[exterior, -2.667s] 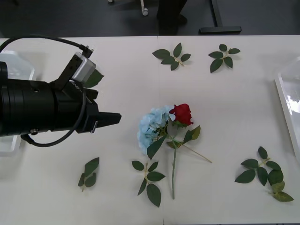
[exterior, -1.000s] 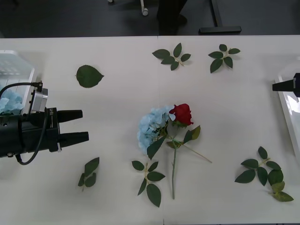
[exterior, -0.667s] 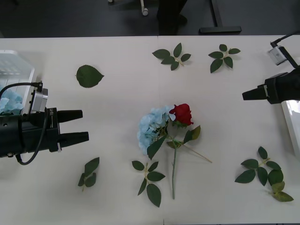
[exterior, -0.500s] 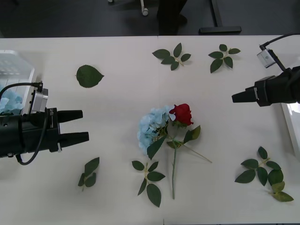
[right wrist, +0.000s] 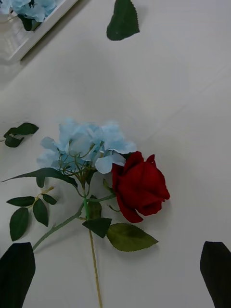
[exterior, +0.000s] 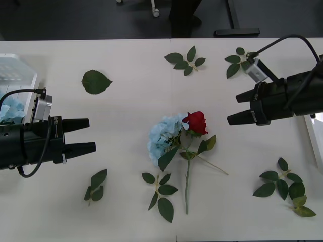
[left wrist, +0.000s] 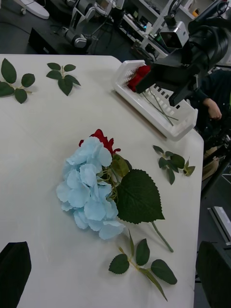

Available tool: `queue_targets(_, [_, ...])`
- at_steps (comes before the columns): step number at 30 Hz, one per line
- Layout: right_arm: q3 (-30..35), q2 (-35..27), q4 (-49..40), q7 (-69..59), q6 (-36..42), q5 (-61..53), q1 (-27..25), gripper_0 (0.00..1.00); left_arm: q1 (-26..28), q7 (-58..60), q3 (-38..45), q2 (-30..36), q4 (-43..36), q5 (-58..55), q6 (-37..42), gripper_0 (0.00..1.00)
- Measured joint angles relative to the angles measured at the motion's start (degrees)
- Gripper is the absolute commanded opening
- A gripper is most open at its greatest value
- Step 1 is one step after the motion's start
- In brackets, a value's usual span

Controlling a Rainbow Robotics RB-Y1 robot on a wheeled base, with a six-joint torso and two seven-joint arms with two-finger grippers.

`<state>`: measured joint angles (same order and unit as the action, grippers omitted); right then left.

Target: Place the red flowers into the right box and the blue flowers into the left box. If a person shows an open palm, hand one flower to the person first, then continue sorting.

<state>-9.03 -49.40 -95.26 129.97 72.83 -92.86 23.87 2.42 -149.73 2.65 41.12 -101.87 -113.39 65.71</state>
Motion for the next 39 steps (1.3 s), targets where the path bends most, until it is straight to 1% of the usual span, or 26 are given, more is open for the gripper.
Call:
queue_targets(6, [0.0,5.0,-2.7,0.5,4.4,6.0,1.4,1.0,0.0,0.0,0.0,0.0,0.0,0.0,0.0,1.0])
queue_targets(12, [-0.1,8.9,-2.7,2.1,4.8,12.7,4.3,1.0,0.0,0.0,0.0,0.0,0.0,0.0,0.0,1.0])
queue_targets(15, [-1.5,9.2,-2.6,2.8,5.6,15.1,7.0,1.0,0.0,0.0,0.0,0.0,0.0,0.0,0.0,1.0])
queue_targets(21, [-7.9,9.2,-2.1,3.6,5.9,16.3,13.6,1.0,0.0,0.0,0.0,0.0,0.1,0.0,0.0,1.0])
queue_targets(26, [-12.9,9.2,-1.8,3.6,6.2,16.4,16.6,1.0,0.0,0.0,0.0,0.0,0.1,0.0,0.0,1.0])
queue_targets(33, [-18.7,9.2,1.5,2.8,7.1,18.0,17.7,1.0,0.0,0.0,0.0,0.0,0.1,-0.1,0.0,1.0])
queue_targets(39, [-19.7,8.0,0.3,-6.0,9.4,19.7,16.9,1.0,0.0,0.0,0.0,0.0,0.1,-0.1,0.0,1.0])
